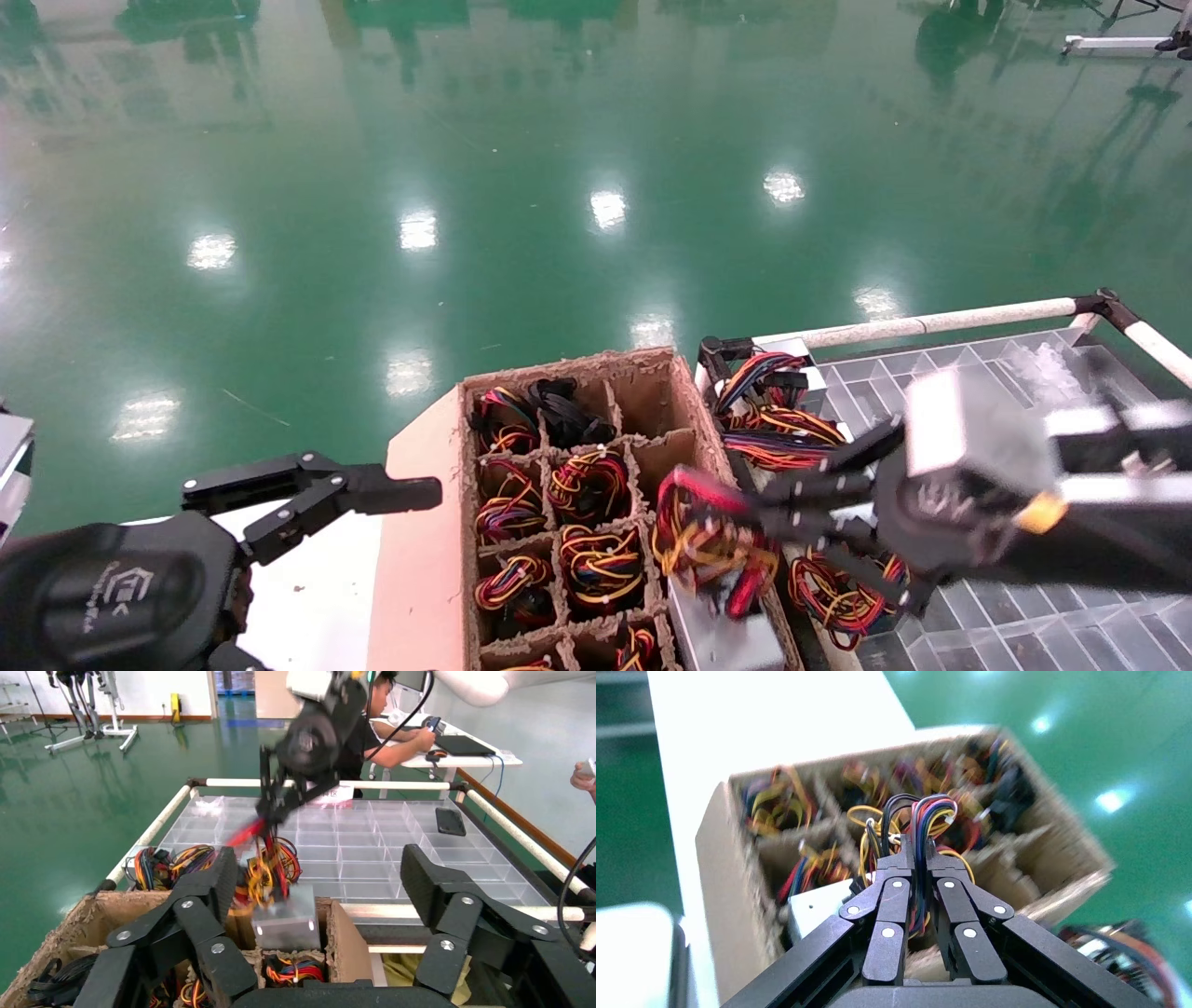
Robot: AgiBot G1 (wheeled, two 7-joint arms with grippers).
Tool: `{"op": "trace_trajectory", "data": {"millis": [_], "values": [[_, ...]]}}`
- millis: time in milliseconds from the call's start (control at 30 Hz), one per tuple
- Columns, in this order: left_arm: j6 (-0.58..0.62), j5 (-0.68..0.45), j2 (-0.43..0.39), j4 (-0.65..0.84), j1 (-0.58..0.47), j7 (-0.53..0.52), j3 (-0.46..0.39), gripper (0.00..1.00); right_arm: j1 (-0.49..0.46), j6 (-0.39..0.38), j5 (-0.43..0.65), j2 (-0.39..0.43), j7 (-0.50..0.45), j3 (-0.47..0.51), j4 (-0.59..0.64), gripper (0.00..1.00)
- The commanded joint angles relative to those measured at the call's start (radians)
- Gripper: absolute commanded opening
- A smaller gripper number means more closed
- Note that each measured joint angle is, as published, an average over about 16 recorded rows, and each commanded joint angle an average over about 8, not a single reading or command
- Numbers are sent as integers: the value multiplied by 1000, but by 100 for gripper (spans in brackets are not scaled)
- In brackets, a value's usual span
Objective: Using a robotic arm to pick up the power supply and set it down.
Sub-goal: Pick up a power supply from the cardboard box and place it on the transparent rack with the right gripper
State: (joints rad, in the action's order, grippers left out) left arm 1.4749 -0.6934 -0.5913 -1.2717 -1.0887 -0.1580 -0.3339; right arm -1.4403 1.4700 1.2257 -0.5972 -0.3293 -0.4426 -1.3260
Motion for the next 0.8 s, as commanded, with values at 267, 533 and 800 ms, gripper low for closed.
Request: {"op": "trace_trajectory", "data": {"millis": [267,533,800], "values": [[0,0,0,0,0,0,0,100,-31,-5,-139,71,12,96,29,0],[0,0,0,0,0,0,0,100,-104,3,-144,154,55,154,93,0],[0,0,0,0,0,0,-1,100,-187,56,-101,252,128,184,205,0]]}}
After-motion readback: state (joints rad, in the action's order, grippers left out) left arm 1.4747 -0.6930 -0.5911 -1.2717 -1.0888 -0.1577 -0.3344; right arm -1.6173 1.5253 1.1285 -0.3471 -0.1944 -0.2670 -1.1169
